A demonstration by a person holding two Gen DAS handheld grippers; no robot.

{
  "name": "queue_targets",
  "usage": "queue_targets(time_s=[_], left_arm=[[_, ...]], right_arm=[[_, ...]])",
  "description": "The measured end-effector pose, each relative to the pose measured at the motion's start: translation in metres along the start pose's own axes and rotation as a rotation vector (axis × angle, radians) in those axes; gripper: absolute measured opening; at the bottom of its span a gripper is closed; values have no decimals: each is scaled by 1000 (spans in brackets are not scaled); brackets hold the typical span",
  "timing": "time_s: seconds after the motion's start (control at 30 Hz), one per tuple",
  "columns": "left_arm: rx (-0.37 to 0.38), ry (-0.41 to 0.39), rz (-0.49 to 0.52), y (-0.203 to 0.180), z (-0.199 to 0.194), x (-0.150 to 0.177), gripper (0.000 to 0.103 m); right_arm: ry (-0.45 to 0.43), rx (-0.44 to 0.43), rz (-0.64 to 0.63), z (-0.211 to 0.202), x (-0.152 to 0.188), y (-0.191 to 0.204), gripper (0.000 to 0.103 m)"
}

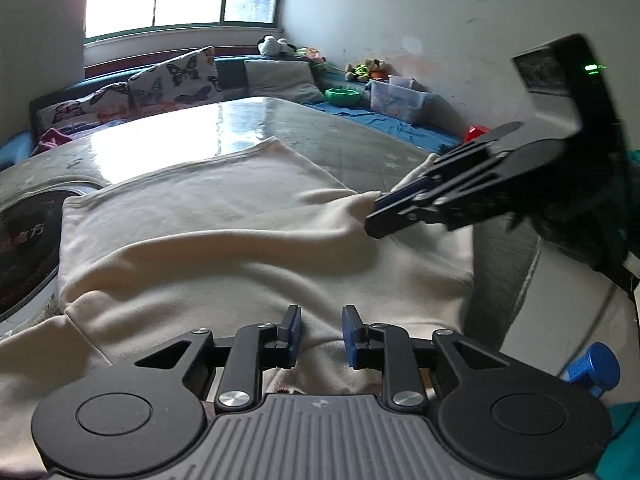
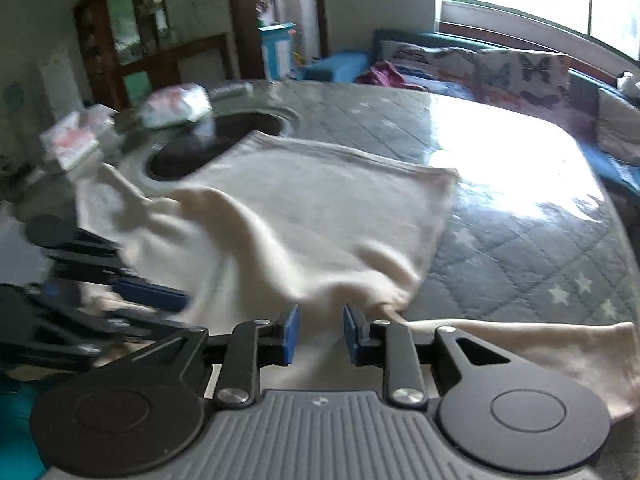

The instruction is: Fold clothes

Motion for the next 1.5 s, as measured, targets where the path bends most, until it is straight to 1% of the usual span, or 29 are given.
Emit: queue_targets(time_s=[0.13, 0.2, 0.23, 0.3, 0.33, 0.37, 0.5, 0.53, 0.57, 0.63, 0.73, 0.8, 0.83, 0.9, 0.93, 0.97, 1.03, 1.07, 1.13, 1.17, 1.27, 1.33, 1.37, 1.43, 1.5], left_arm=[[17, 7, 0, 1, -7, 3, 26], [25, 8, 3, 3, -13, 4, 27], [32, 9, 3, 4, -17, 4, 30], [42, 7, 15, 4, -25, 5, 37], [41, 5, 24, 4, -28, 5, 41], [40, 3, 34, 3, -31, 5, 42], [53, 4, 77, 1, -38, 7, 42], [52, 14, 86, 1, -38, 8, 42], [50, 24, 93, 2, -38, 10, 42], [49, 41, 96, 3, -38, 13, 42], [44, 56, 104, 5, -41, 18, 40], [39, 63, 101, 6, -42, 20, 31], [40, 64, 97, 7, -42, 20, 25], [30, 53, 86, 7, -44, 21, 19], [24, 45, 86, 6, -46, 20, 16], [15, 30, 85, 6, -48, 20, 15], [8, -9, 74, 4, -55, 17, 14], [11, -36, 72, 4, -61, 16, 14], [25, -80, 73, 2, -71, 16, 14], [33, -78, 79, 2, -73, 17, 14], [57, -6, 79, 7, -65, 24, 14], [74, 27, 69, 10, -61, 27, 16], [79, 36, 67, 12, -61, 27, 19], [97, 44, 58, 16, -63, 27, 21], [104, 33, 46, 23, -67, 23, 21]], right_arm=[[3, 7, 29, -3, 6, -10, 24], [2, 2, 30, -10, 9, -8, 24], [3, -8, 24, -14, 9, -5, 24], [7, -54, 11, -23, 10, 5, 27], [10, -79, 2, -27, 10, 10, 33], [13, -104, -11, -30, 10, 17, 36], [44, -198, -62, -35, 13, 44, 36], [55, -221, -78, -35, 14, 51, 38], [64, -236, -92, -34, 15, 57, 40], [84, -255, -119, -32, 19, 68, 40], [111, -252, -146, -26, 27, 76, 40], [123, -237, -157, -22, 31, 79, 39], [124, -227, -158, -21, 32, 79, 38], [124, -213, -160, -20, 33, 80, 36], [123, -209, -162, -20, 33, 80, 31], [120, -201, -166, -21, 34, 80, 23], [113, -187, -177, -24, 34, 81, 13], [111, -190, -180, -26, 34, 81, 11], [121, -210, -196, -28, 35, 81, 11], [132, -223, -202, -29, 36, 81, 11], [156, -254, -197, -29, 37, 79, 16], [152, -267, -182, -32, 35, 77, 18], [146, -275, -169, -34, 33, 75, 18], [127, -280, -147, -39, 29, 70, 20], [91, -253, -125, -42, 20, 62, 26]])
Point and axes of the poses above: each gripper's, at about its wrist camera, not at the fingertips, and z roughly the way its jaws point, y to its left, x to its underside, the point moved 1 cm from there along z, roughly the way its jaws point, and after that the axes turned 8 degrees about z, right-handed, at the moved point
